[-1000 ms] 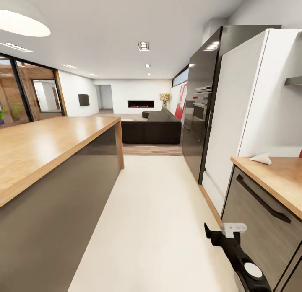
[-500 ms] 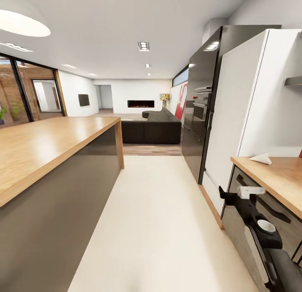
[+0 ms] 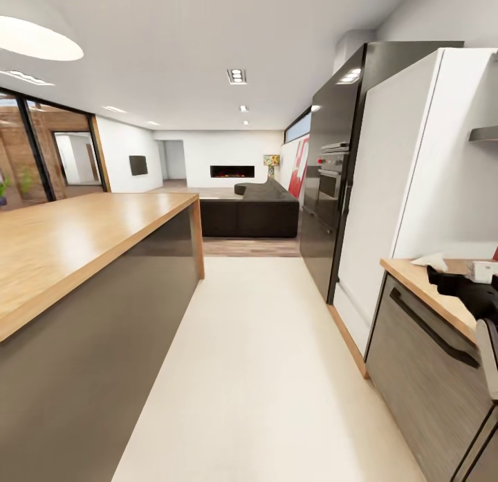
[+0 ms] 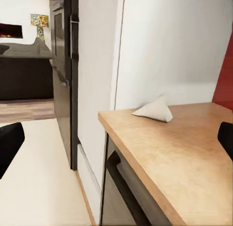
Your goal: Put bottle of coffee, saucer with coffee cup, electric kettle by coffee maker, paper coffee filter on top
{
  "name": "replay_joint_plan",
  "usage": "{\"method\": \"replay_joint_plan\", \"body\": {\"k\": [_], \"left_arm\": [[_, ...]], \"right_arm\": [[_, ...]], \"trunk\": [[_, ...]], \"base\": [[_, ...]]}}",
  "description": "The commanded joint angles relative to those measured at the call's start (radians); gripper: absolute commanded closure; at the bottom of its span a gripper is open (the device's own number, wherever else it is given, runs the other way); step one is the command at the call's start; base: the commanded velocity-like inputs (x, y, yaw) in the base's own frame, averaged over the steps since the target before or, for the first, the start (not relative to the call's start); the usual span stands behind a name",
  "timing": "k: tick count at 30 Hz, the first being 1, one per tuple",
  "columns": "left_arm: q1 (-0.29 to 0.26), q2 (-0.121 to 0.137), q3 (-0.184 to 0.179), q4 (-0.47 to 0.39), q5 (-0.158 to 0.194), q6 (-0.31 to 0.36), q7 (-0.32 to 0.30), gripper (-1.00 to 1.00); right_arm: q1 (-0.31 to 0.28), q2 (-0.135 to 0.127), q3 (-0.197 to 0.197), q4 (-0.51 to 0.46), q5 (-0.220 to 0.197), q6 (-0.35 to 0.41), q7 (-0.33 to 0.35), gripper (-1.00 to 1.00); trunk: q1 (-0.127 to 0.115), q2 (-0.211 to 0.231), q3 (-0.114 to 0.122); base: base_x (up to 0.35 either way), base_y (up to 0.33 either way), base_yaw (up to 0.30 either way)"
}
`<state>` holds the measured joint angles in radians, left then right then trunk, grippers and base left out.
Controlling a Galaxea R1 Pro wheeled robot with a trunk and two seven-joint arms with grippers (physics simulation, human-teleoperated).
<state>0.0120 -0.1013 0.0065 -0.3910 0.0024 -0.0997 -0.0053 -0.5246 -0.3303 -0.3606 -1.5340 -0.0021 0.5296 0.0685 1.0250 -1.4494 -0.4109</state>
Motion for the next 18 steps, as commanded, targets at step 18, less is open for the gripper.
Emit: {"method": "replay_joint_plan", "body": {"k": [18], "left_arm": [[0.000,-0.009,-0.002,-0.004,0.001,-0.015,-0.001,-1.00]], "right_arm": [[-0.002,-0.001,-0.066,0.043,0.004,0.017,0.177,-1.00]], "trunk": [[0.000,-0.001,-0.001]], "base": [[0.028,-0.025,0.000]]}}
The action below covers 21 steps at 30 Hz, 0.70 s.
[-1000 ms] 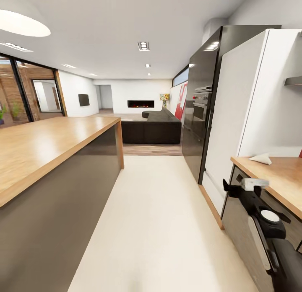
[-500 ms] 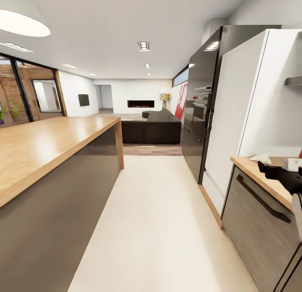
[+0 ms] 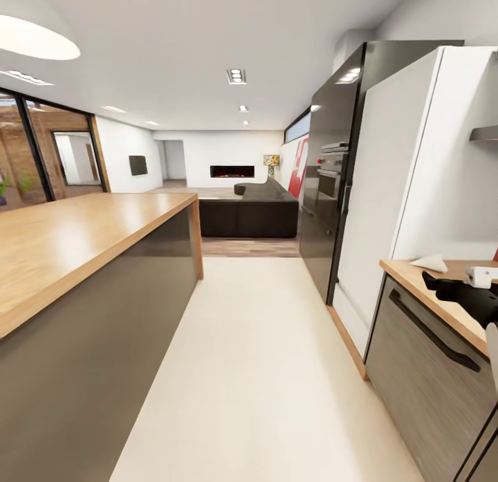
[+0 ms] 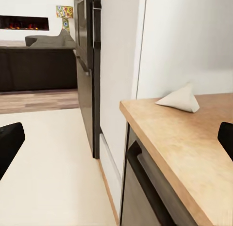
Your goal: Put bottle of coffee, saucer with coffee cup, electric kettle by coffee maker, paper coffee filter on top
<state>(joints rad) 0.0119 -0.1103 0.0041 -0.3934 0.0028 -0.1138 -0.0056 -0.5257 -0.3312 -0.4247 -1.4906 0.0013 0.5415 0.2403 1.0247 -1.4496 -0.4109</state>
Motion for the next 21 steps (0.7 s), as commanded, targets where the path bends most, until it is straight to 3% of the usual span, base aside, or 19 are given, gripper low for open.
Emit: {"method": "replay_joint_plan", "body": {"k": [1,10,21], "left_arm": [[0.000,0.000,0.000,-0.002,0.000,-0.001,-0.001,-1.00],[0.000,0.000,0.002,-0.001,0.000,-0.001,-0.001,-1.00],[0.000,0.000,0.003,-0.001,0.000,-0.001,0.000,-1.00]], "right_arm": [[-0.001,0.000,-0.001,-0.001,0.000,0.005,0.006,-1.00],[0.000,0.002,0.000,0.003,0.000,0.006,0.006,-1.00],[0.000,0.003,0.001,0.046,0.000,0.004,0.005,-1.00]], "trunk": [[0.000,0.000,-0.001],[0.000,0.000,-0.001],[0.000,0.000,-0.001]], "base": [[0.145,-0.139,-0.004],[0.037,-0.036,-0.125],[0.064,-0.034,-0.017]]}}
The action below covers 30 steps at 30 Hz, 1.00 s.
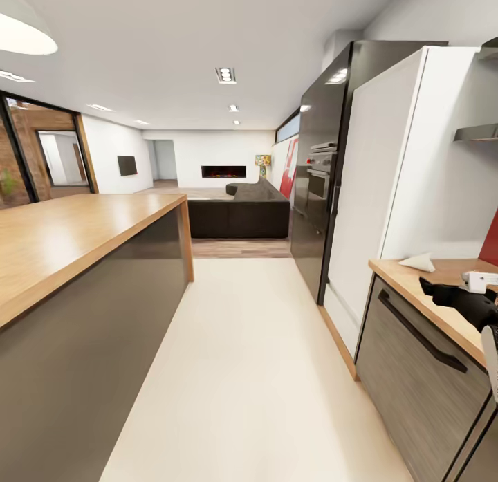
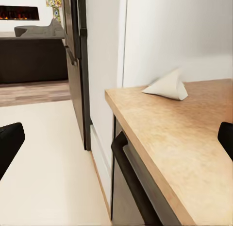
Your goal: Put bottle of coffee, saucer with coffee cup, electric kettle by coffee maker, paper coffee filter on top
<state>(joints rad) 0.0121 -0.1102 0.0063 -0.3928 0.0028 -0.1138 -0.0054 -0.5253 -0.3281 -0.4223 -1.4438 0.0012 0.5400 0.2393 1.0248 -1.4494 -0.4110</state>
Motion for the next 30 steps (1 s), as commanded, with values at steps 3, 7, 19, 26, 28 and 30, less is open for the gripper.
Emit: {"method": "replay_joint_plan", "body": {"k": [3,7,19,26,28,30], "left_arm": [[0.000,0.000,0.000,-0.001,0.000,-0.001,0.000,-1.00],[0.000,0.000,0.000,-0.001,0.000,-0.001,-0.001,-1.00],[0.000,0.000,0.002,-0.001,0.000,-0.001,-0.001,-1.00],[0.000,0.001,0.004,-0.001,0.000,-0.001,0.001,-1.00],[0.000,0.001,0.005,-0.001,0.000,-0.001,0.001,-1.00],[0.000,0.001,0.005,-0.001,0.000,-0.001,0.001,-1.00]], "right_arm": [[0.000,0.000,-0.001,0.020,0.000,0.003,0.003,-1.00],[0.000,0.000,-0.001,0.029,0.000,0.001,0.001,-1.00],[-0.001,0.000,-0.001,0.037,0.000,-0.001,-0.001,-1.00],[-0.001,0.000,0.000,0.056,0.001,-0.002,-0.002,-1.00],[-0.001,0.000,0.001,0.073,0.002,-0.003,-0.004,-1.00],[-0.001,0.000,0.001,0.078,0.002,-0.003,-0.004,-1.00]], "trunk": [[0.000,-0.001,-0.001],[0.000,-0.001,-0.001],[0.000,-0.001,-0.001],[0.000,-0.001,-0.001],[0.000,-0.001,-0.001],[0.000,-0.001,-0.001]], "base": [[0.117,-0.012,-0.001],[0.219,-0.005,0.000],[0.139,-0.001,0.000],[0.164,-0.044,0.000],[0.094,-0.044,0.000],[0.169,-0.122,0.000]]}}
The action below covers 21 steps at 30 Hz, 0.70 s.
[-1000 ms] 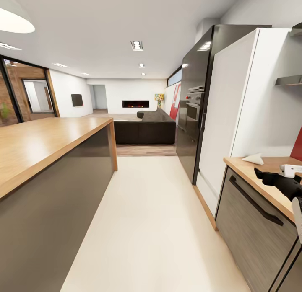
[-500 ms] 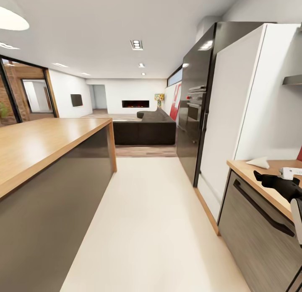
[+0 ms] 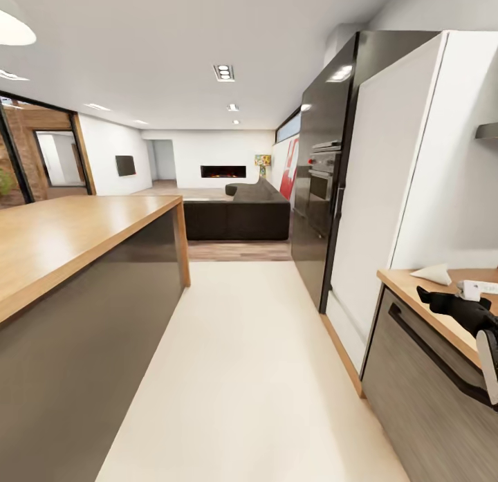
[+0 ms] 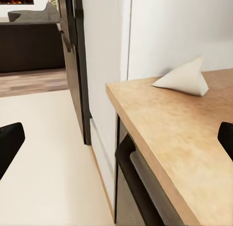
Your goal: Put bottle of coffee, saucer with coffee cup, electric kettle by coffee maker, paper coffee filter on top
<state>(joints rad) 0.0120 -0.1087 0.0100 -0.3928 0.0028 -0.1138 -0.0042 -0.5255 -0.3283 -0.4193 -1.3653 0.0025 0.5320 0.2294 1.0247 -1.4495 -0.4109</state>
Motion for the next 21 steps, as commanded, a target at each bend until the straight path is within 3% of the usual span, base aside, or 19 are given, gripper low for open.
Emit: {"method": "replay_joint_plan", "body": {"k": [1,21], "left_arm": [[0.000,0.000,0.001,-0.001,0.000,-0.001,0.000,-1.00],[0.000,0.000,0.002,-0.001,0.000,-0.001,0.001,-1.00]], "right_arm": [[-0.001,0.000,-0.002,0.000,0.000,0.005,0.005,-1.00],[-0.001,-0.001,0.000,0.060,0.002,-0.001,-0.001,-1.00]], "trunk": [[0.000,0.000,-0.001],[0.000,0.000,-0.001]], "base": [[0.191,-0.144,0.000],[0.130,-0.102,0.000]]}}
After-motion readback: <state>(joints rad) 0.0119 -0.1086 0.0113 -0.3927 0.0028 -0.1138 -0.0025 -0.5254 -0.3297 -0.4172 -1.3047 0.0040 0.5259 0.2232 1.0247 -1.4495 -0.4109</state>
